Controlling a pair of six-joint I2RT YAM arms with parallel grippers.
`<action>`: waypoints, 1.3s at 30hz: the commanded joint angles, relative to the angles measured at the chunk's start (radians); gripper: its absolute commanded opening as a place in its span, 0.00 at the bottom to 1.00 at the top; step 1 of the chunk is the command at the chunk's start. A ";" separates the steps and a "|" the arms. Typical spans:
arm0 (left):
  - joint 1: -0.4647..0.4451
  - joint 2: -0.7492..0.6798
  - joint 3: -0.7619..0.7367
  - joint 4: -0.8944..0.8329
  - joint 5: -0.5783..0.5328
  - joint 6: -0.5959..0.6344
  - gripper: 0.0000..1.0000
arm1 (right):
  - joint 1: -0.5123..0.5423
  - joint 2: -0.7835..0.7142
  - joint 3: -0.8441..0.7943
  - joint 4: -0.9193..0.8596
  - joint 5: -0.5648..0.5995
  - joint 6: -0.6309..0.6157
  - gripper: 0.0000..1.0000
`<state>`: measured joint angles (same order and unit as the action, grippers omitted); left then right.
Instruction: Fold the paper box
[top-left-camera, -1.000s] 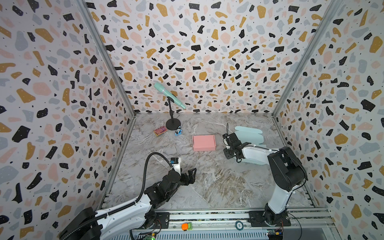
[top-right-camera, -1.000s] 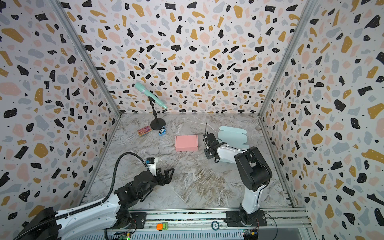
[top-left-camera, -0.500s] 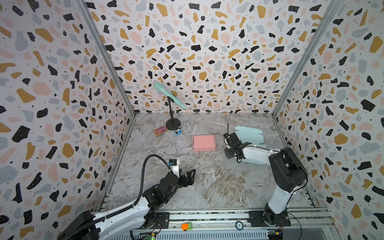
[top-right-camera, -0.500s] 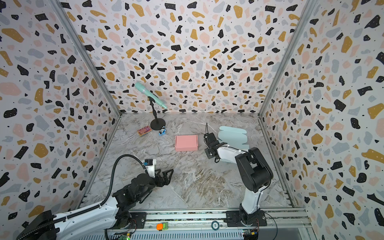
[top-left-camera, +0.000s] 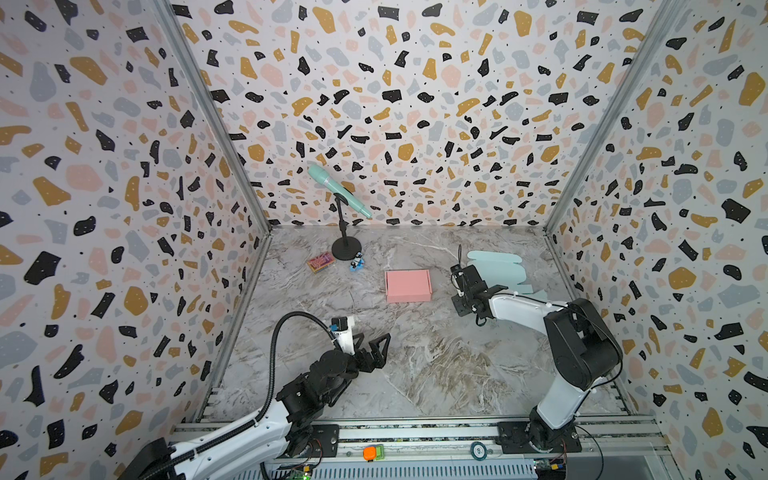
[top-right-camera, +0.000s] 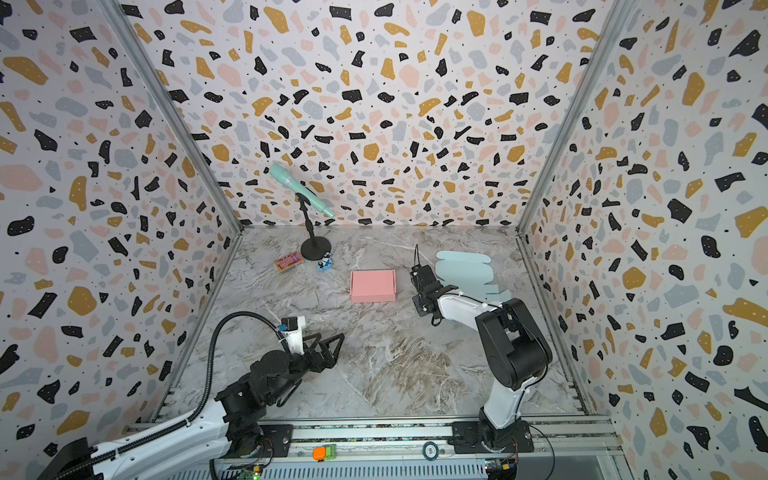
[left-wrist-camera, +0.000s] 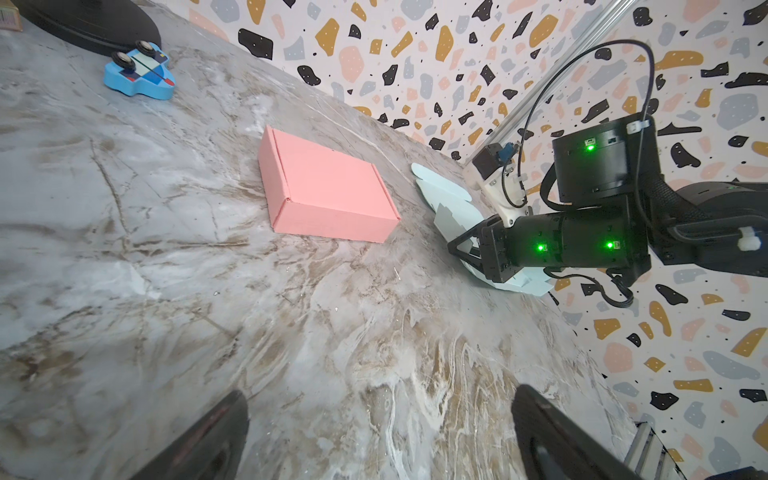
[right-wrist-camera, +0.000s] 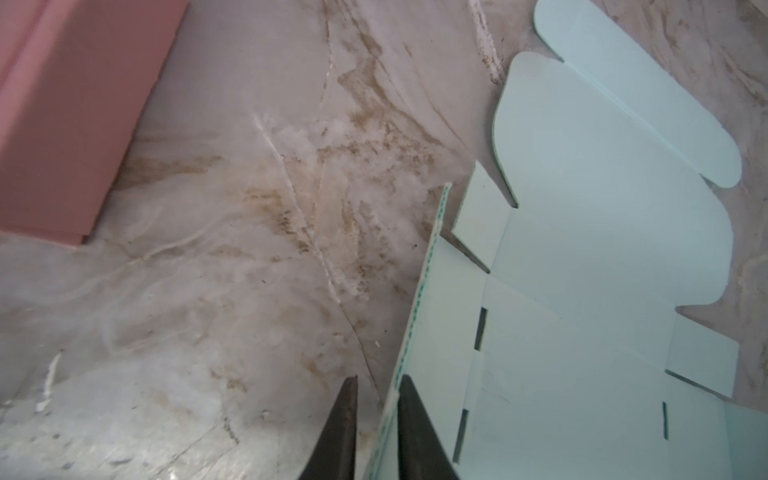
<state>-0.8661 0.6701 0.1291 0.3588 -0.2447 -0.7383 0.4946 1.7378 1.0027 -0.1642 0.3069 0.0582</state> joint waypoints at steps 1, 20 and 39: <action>-0.005 -0.021 -0.015 0.009 -0.011 -0.003 1.00 | -0.002 -0.048 -0.007 -0.019 0.022 0.001 0.18; -0.005 -0.003 -0.008 0.022 -0.018 -0.010 0.99 | -0.007 -0.153 -0.051 0.003 0.076 0.004 0.10; -0.004 0.157 0.005 0.066 -0.060 -0.068 0.98 | -0.004 -0.498 -0.212 0.062 -0.118 0.066 0.01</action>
<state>-0.8661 0.8085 0.1261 0.3481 -0.2863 -0.7940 0.4900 1.3075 0.8192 -0.1261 0.2485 0.0925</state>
